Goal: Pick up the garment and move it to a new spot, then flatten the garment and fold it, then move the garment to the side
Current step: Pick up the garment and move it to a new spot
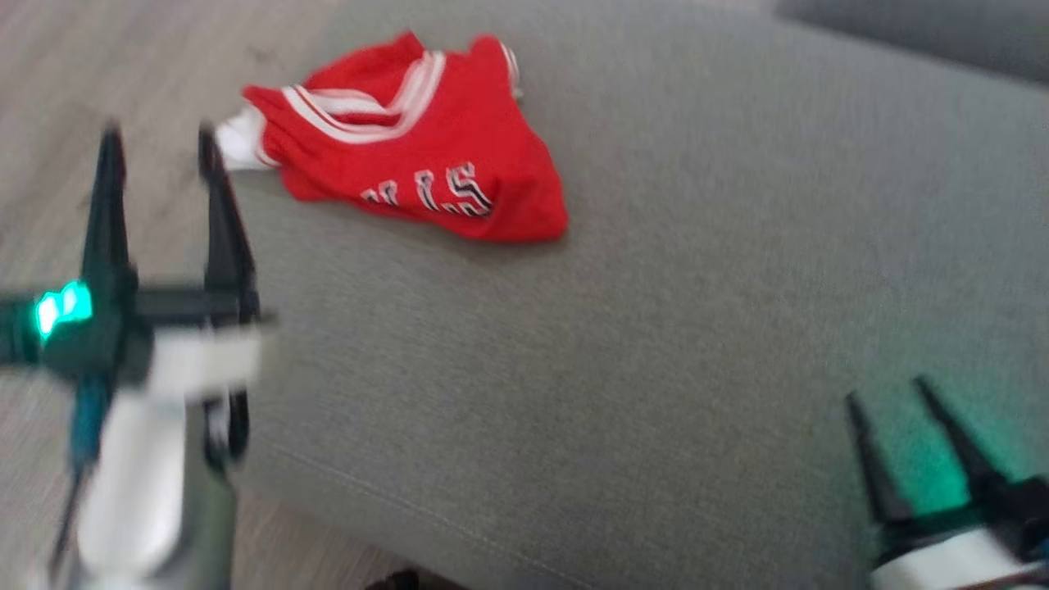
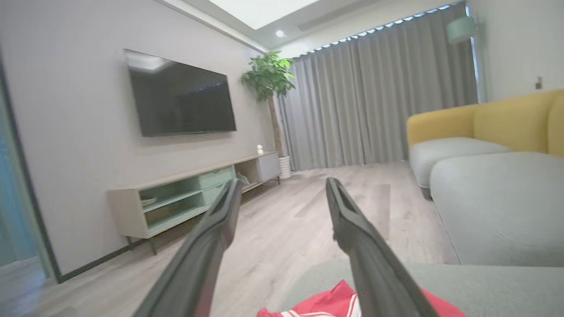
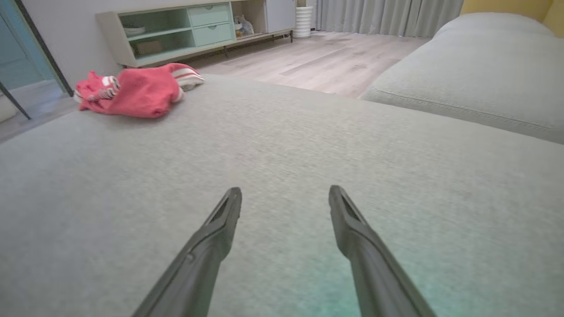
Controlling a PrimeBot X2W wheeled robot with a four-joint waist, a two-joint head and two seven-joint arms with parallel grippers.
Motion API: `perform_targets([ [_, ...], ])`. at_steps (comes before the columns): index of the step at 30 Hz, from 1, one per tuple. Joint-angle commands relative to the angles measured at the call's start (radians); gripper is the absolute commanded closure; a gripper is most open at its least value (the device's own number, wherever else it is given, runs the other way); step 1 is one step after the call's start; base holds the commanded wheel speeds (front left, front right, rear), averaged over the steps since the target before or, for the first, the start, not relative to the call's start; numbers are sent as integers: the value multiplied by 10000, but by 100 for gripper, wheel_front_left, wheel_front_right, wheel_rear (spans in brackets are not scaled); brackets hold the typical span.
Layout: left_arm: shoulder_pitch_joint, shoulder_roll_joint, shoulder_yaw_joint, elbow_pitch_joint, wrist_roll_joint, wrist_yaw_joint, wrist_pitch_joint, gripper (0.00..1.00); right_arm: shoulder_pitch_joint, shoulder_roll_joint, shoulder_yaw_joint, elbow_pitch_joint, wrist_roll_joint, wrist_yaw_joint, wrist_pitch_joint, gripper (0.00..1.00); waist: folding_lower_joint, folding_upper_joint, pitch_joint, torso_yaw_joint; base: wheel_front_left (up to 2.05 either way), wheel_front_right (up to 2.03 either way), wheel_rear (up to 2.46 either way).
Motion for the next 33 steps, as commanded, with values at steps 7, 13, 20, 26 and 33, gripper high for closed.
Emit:
perform_targets([
  [7,-5494,818,58,4118,-274,-1124,302,0,-893,-1513,-472,-1042,-167,-7,-120,0,-3,0,2562,-1447,0,0,0],
  [13,-7795,1188,-6,7620,-528,-1419,1686,0,-1288,-1659,-446,-1471,-285,-7,-120,0,-3,0,3500,-2306,0,0,0],
  [20,-8396,1499,162,10454,-909,-1438,3098,0,-1453,-1343,-452,-1607,-394,-7,-120,0,-3,0,4041,-2894,0,0,0],
  [26,-8557,1729,270,11431,-1046,-1260,2454,100,-1649,-1072,-478,-1532,-523,-7,-120,0,-3,0,4242,-3001,0,0,0],
  [33,-9123,2001,-31,11141,-848,-1425,461,100,-2083,-752,30,-1058,-458,-7,-120,0,-3,0,3055,-3062,0,0,0],
])
